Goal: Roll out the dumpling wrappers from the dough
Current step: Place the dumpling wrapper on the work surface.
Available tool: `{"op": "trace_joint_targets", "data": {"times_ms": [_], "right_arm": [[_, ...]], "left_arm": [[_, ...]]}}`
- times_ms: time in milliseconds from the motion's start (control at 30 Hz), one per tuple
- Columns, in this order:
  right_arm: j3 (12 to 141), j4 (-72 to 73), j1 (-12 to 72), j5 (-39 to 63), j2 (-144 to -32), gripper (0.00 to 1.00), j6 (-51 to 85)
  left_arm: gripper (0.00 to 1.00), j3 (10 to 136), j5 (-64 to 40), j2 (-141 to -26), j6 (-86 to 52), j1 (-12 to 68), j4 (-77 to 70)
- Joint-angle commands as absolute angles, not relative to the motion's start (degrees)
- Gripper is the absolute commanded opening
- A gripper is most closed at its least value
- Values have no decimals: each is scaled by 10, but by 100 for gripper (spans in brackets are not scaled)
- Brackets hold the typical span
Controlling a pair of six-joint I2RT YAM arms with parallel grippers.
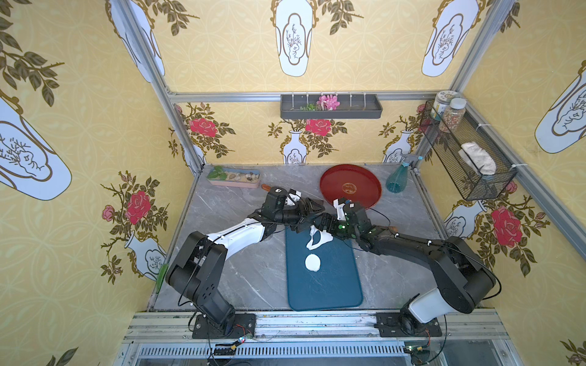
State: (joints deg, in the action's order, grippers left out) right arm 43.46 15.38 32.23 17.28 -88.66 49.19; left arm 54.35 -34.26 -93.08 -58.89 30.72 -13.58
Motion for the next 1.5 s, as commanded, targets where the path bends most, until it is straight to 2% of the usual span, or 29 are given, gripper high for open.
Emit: {"op": "trace_joint_targets", "data": {"times_ms": [0,700,1200,1467], "right_arm": [[436,143,319,160,-888,97,492],[419,116,290,161,-865,97,479],[427,137,266,228,-857,97,505],[416,89,247,211,-817,97,478]], "left_arm": [[100,541,-349,-930,-583,306,-139],[100,542,-347,-930,-582,304,-140],[100,534,-359,-934,-577,304,-144],[100,513,-316,-892,-545,301,-120]]}}
